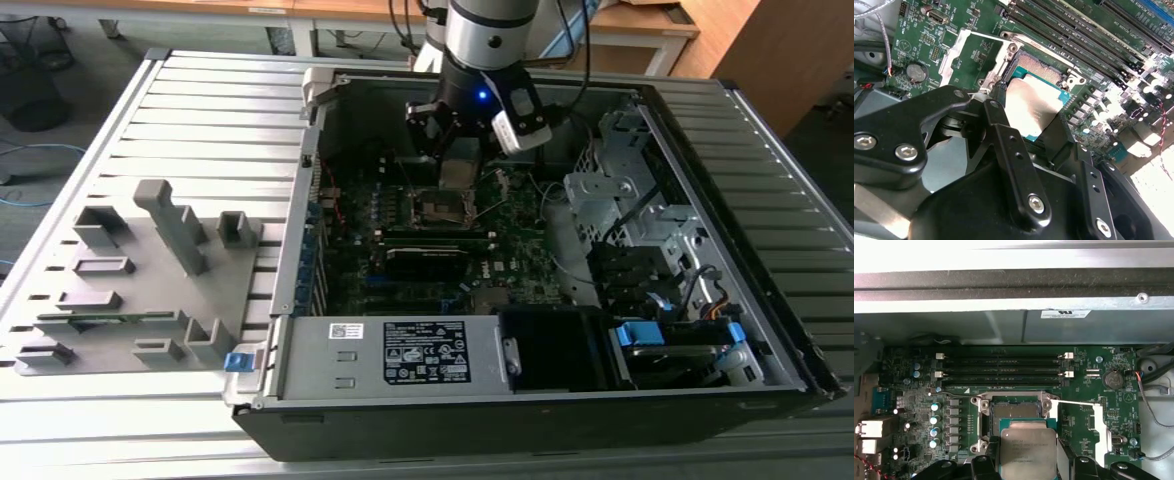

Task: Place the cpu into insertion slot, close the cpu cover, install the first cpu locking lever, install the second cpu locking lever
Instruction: 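Place the cpu into insertion slot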

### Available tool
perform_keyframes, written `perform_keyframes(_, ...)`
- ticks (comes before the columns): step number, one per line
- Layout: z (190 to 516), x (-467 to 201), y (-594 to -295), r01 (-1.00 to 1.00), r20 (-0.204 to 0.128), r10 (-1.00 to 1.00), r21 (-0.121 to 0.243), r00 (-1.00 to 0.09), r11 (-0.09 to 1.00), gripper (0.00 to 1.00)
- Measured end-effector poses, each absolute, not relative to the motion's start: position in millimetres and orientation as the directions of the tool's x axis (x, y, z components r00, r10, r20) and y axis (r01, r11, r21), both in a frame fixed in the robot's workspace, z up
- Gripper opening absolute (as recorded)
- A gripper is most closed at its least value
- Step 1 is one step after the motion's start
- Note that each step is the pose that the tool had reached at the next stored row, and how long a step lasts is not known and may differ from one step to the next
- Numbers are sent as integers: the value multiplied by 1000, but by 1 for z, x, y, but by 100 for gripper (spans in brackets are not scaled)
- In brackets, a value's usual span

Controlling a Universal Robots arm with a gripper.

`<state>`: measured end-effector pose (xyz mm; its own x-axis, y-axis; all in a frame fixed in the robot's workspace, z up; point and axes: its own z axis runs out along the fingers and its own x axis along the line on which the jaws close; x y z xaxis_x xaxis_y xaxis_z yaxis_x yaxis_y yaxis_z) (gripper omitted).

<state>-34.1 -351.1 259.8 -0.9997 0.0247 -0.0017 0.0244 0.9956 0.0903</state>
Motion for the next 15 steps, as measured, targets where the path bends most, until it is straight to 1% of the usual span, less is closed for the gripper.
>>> perform_keyframes(15, 246, -35, -351, 24, -2, 25, 90, -1000, 996, 54)
